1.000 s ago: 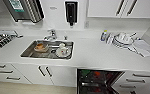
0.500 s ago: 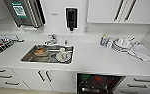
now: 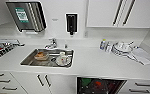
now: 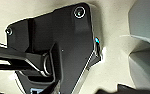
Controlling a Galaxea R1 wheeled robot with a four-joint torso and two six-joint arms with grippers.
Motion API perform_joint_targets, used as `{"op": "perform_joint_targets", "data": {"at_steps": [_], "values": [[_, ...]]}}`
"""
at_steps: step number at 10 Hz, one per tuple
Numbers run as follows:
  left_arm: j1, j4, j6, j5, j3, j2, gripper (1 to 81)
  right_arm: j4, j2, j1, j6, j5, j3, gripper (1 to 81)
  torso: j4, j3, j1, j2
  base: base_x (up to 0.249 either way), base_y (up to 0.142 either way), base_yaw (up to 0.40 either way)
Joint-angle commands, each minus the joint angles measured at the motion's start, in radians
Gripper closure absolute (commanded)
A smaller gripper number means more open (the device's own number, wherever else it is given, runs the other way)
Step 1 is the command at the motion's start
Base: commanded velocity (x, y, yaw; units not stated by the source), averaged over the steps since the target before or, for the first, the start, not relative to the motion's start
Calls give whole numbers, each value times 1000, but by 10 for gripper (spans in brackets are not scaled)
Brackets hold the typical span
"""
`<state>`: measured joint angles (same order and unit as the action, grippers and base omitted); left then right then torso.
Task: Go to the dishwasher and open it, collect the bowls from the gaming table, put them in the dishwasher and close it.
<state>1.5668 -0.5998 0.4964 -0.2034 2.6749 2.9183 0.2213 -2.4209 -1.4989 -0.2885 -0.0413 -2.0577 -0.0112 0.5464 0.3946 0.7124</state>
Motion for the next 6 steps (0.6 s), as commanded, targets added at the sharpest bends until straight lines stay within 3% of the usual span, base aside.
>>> {"op": "perform_joint_targets", "data": {"at_steps": [1, 2, 4, 6], "values": [[31, 12, 2, -25, -21, -42, 10, 20, -12, 16, 3, 67, -63, 10, 0, 0, 63, 97, 0, 0, 0], [34, 11, 7, -25, -21, -40, 10, 20, -29, 13, 3, 72, -83, 10, 0, 0, 84, 131, 0, 0, 0], [36, 11, 7, -27, -24, -34, 10, 27, -45, 7, 3, 70, -96, 10, 0, 97, 129, 203, 0, 0, 0], [36, 11, 7, -27, -23, -33, 10, 36, -57, 9, 3, 70, -100, 10, 0, 113, 162, 258, 0, 0, 0]]}}
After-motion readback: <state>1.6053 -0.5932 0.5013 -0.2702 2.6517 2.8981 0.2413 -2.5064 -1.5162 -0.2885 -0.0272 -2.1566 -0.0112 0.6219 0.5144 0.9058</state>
